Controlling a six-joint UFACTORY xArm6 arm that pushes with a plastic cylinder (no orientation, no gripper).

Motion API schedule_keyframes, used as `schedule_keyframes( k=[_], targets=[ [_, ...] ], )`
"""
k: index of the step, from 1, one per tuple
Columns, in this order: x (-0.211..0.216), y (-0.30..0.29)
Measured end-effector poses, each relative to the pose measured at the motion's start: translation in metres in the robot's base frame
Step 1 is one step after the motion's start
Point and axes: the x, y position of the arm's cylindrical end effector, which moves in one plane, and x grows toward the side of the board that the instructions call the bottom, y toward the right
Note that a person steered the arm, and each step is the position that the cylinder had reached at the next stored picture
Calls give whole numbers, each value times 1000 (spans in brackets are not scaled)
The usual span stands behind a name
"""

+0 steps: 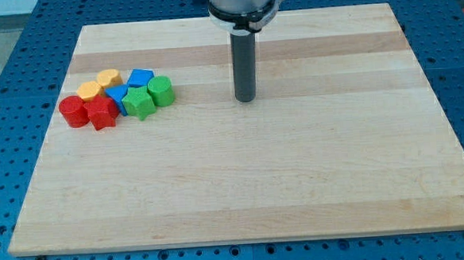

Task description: Slide the yellow heart to the top center

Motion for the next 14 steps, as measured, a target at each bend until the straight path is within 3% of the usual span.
schedule_keyframes(
  k=[3, 4, 6, 7, 10, 14],
  targets=[
    [4, -7],
    [37, -31],
    [93, -156],
    [91, -244],
    [58, -311],
    [7, -311]
  ],
)
